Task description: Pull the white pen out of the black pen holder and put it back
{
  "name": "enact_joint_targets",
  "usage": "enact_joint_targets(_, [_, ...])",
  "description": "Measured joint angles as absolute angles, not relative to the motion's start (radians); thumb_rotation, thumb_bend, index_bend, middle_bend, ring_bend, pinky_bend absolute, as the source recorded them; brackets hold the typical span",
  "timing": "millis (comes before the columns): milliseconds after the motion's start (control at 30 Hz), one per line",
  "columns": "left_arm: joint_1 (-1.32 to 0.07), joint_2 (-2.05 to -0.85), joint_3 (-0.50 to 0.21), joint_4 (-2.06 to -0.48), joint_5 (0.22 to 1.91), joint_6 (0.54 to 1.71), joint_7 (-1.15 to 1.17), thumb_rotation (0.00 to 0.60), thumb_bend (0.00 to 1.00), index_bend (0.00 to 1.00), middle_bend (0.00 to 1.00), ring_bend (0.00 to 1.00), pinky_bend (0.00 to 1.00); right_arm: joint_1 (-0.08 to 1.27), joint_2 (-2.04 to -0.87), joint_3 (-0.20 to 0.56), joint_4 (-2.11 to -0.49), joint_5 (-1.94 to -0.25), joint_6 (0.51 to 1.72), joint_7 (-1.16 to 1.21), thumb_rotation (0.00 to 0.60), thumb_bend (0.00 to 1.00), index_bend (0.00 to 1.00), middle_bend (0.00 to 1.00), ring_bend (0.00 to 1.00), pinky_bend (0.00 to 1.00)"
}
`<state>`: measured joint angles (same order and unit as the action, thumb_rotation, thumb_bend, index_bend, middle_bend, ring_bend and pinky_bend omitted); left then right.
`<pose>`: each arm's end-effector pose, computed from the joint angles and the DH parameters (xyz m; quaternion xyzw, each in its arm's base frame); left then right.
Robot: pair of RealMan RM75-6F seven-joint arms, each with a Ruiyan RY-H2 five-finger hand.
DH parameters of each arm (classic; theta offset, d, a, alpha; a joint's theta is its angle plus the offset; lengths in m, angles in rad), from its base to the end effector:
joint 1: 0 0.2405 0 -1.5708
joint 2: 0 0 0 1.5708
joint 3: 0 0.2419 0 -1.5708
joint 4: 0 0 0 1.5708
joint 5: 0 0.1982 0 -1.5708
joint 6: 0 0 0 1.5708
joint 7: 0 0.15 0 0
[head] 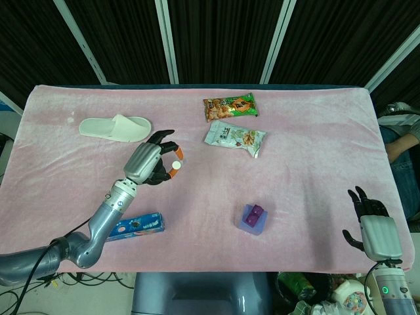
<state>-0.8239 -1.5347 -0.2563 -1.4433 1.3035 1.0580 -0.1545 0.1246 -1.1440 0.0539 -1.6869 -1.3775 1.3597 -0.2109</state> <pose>-0.0776 0.3623 0.0273 -0.6605 -0.4160 -0.5497 0.2974 -0.2920 -0.1940 0.1380 0.6182 -0.4064 0.3118 0.5962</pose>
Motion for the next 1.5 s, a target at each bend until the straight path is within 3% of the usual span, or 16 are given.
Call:
enact_joint_targets(233, [-0.818, -1.529, -0.278, -1.494, 1.277, 1.021, -0.333, 0.6, 0.46, 0.6, 0.44, 0.07, 0.12, 0.124, -1.144, 0.053, -1.687, -1.379, 1.362, -0.212, 0.6, 0.16, 0.01, 0.04, 0.2, 0.17])
enact_joint_targets(533, [-0.792, -1.391, -0.372, -1.689, 1.196, 0.803, -0.81, 0.6, 0.46, 0.6, 0.45, 0.07, 0.13, 0.124, -1.145, 0.053, -1.686, -1.38, 1.363, -0.215, 0.6, 0.16, 0.01, 0.04, 0.2, 0.17])
enact_joint_targets(667, [-0.769, -1.326, -0.409, -1.74, 1.238, 0.714, -1.048, 0.6, 0.46, 0.6, 0.45, 0.07, 0.14, 0.123, -1.146, 0.052, -1.686, -1.38, 1.363, -0.216, 0.6, 0.16, 0.01, 0.04, 0.2, 0.17])
enact_joint_targets(833, [-0.74, -1.289, -0.407, -1.743, 1.383, 0.699, -1.21, 0.6, 0.46, 0.6, 0.46, 0.07, 0.15, 0.123, -1.146, 0.052, -1.687, -1.379, 1.362, -0.218, 0.6, 0.16, 0.01, 0.04, 0.2, 0.17])
enact_joint_targets(1033, [-0.725, -1.319, -0.376, -1.679, 1.45, 0.774, -1.063, 0.6, 0.46, 0.61, 0.45, 0.07, 0.16, 0.124, -1.146, 0.053, -1.688, -1.378, 1.362, -0.217, 0.6, 0.16, 0.01, 0.04, 0.2, 0.17])
enact_joint_targets(1367, [-0.731, -1.489, -0.3, -1.452, 1.497, 0.967, -0.386, 0.6, 0.46, 0.61, 0.46, 0.08, 0.16, 0.123, -1.144, 0.053, -1.688, -1.378, 1.363, -0.215, 0.6, 0.16, 0.01, 0.04, 0.2, 0.17])
enact_joint_targets(1500, [-0.751, -1.578, -0.272, -1.321, 1.527, 1.039, -0.263, 0.6, 0.46, 0.62, 0.46, 0.08, 0.17, 0.123, -1.143, 0.053, -1.686, -1.38, 1.363, -0.216, 0.6, 0.16, 0.01, 0.04, 0.2, 0.17])
